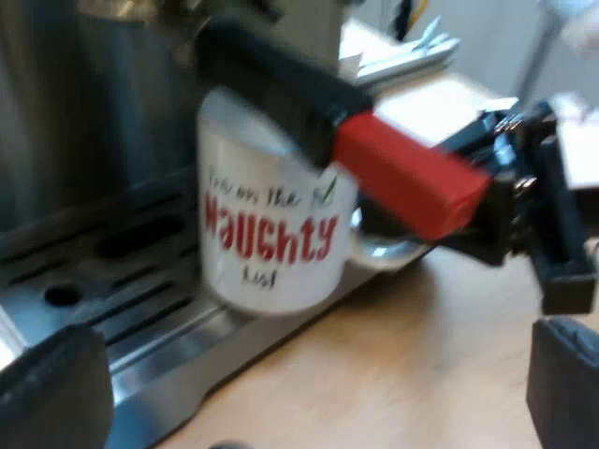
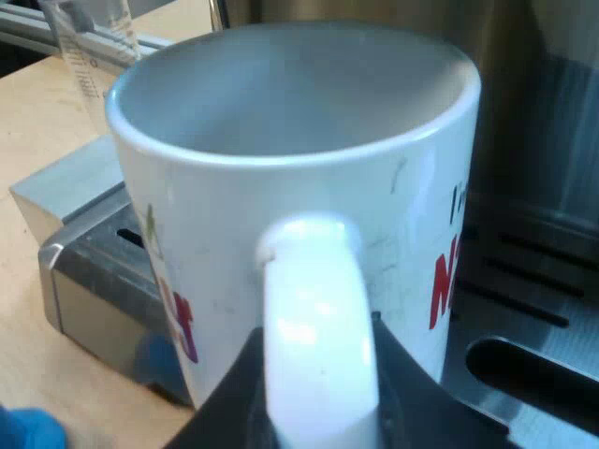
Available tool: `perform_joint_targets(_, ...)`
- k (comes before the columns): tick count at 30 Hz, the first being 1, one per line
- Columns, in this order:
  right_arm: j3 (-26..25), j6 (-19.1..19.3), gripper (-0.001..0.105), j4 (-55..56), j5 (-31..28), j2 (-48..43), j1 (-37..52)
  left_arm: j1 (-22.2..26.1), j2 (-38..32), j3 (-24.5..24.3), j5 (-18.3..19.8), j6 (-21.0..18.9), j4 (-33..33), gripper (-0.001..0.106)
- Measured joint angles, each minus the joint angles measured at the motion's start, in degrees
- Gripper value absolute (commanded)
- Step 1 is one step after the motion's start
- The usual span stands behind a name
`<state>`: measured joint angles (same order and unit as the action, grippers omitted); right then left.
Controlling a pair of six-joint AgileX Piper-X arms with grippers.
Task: Remove mug from coffee machine
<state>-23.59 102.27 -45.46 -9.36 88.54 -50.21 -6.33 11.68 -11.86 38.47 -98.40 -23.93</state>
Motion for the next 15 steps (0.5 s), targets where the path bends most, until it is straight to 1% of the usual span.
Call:
perform_joint_targets(2, 0.9, 0.0, 0.000, 0.3, 0.0, -1.2, 0.0, 0.0, 0.0, 0.1, 1.0, -0.9, 0.9, 0.090)
perform_joint_targets(3, 1.8, 0.0, 0.000, 0.5, -0.3, -2.2, 0.0, 0.0, 0.0, 0.1, 1.4, -2.1, 1.5, 0.090)
perform_joint_targets(4, 4.6, 0.0, 0.000, 0.7, -1.7, -5.5, -0.1, -0.2, 0.0, 0.1, 1.4, -2.2, 1.5, 0.090)
perform_joint_targets(6, 7.5, 0.0, 0.000, 1.1, -2.5, -9.8, -0.1, -0.6, 0.0, 0.1, 1.4, -2.4, 1.5, 0.090)
perform_joint_targets(8, 9.3, 0.0, 0.000, 1.5, -3.0, -12.8, -0.1, -1.7, 0.0, 0.1, 1.4, -2.3, 1.5, 0.090)
perform_joint_targets(9, 9.8, 0.0, 0.000, 2.1, -3.5, -14.7, -0.1, -3.4, 0.0, 0.1, 1.8, -2.5, 1.5, 0.090)
perform_joint_targets(11, 10.0, 0.0, 0.000, 4.1, -3.8, -16.8, -0.1, -5.3, 0.0, 0.1, 1.8, -2.5, 1.5, 0.090)
perform_joint_targets(12, 10.0, 0.0, 0.000, 6.0, -3.8, -18.3, -0.1, -7.4, 0.0, 0.1, 1.8, -2.6, 1.5, 0.090)
perform_joint_targets(15, 10.2, 0.0, 0.000, 12.1, -3.8, -22.6, -0.1, -11.4, 0.0, 0.1, 2.1, -2.6, 1.5, 0.090)
